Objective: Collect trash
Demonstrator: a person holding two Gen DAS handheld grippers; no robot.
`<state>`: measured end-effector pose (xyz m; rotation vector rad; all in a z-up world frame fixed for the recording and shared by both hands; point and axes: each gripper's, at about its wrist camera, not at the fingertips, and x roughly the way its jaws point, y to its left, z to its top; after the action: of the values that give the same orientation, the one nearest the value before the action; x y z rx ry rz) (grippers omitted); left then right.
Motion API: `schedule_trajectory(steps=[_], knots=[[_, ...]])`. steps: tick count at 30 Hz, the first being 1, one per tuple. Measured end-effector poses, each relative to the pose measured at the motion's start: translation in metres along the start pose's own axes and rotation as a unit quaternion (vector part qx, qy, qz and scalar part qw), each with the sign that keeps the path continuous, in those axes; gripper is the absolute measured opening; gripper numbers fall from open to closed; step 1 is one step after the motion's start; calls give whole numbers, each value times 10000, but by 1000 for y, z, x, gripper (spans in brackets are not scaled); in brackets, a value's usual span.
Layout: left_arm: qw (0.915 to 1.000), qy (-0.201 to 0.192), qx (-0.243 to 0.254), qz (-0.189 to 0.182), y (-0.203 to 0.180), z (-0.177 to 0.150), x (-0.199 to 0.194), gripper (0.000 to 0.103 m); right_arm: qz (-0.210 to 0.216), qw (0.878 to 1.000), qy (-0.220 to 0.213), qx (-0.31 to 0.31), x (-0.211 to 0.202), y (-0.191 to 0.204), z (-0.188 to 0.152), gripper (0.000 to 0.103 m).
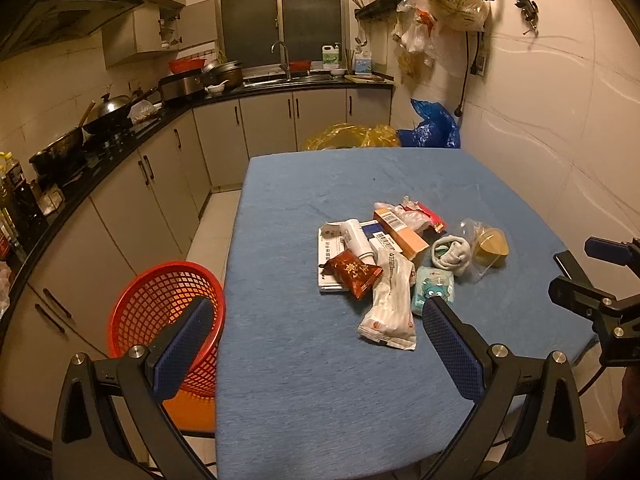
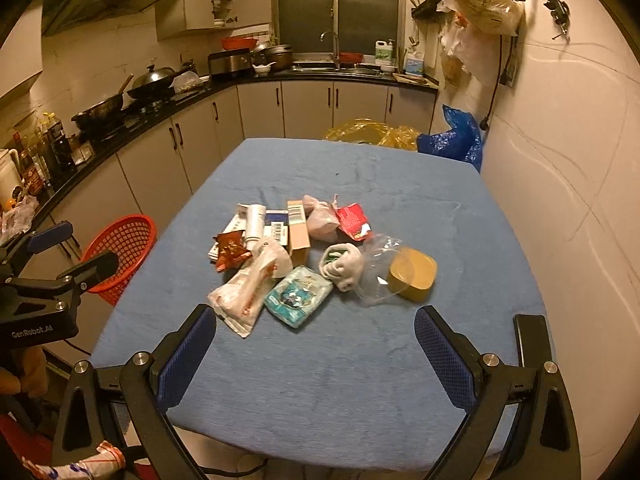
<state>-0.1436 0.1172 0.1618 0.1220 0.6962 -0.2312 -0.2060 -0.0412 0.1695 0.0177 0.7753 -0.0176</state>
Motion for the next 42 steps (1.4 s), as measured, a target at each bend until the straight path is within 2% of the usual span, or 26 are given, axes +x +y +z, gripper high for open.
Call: schedule_trajectory(steps=[9, 17, 42], knots=[[10000, -22, -33, 38, 5, 2, -4, 103, 179, 9994, -162, -237, -5, 14, 8, 101], [9999, -44, -91, 72, 8, 3, -4, 103, 154, 9993, -237, -224, -6, 13, 9, 101], [9995, 206, 102, -195, -20, -4, 5, 103, 22, 10000, 49, 34, -9, -19, -13, 101]])
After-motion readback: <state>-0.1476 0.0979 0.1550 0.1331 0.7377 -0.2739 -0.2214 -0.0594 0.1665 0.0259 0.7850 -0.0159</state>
